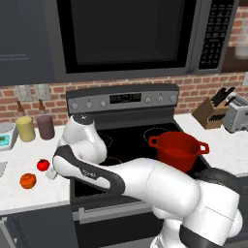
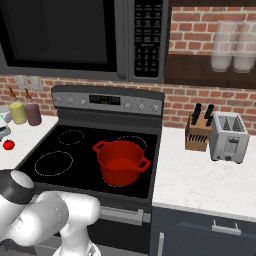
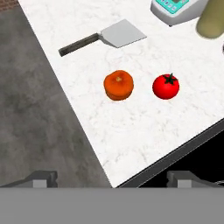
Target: Put the squash and tomato in the pot. Retrieve the spatula and lightly stir the vegetables in the pot.
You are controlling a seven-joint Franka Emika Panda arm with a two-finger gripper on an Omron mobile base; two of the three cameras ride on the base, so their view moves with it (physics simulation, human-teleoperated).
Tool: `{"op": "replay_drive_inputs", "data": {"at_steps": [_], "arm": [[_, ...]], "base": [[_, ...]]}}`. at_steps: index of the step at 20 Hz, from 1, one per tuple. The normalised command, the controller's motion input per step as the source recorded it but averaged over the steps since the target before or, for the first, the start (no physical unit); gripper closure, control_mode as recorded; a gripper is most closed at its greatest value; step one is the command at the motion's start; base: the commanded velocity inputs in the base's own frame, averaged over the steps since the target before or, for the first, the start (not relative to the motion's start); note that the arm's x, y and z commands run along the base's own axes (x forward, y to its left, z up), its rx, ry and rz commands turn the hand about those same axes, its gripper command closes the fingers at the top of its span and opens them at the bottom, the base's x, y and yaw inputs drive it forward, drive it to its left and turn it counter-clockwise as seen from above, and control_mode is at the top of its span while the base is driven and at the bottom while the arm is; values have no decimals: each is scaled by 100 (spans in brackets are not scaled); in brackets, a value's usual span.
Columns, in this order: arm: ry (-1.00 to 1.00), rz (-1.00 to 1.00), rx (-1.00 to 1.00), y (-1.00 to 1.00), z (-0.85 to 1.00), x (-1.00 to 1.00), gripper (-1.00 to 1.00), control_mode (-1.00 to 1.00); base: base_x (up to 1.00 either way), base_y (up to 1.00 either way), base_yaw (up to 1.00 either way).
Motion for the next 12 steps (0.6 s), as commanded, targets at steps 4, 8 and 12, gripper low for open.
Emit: {"op": "replay_drive_inputs", "data": {"at_steps": [4,8,12], "arm": [[3,-13,0,56,-31,19,-100,-100],[5,-12,1,30,-12,15,-100,-100],[9,-10,0,15,-16,26,-100,-100]], "base": [[0,0,0],[0,0,0],[0,0,0]]}}
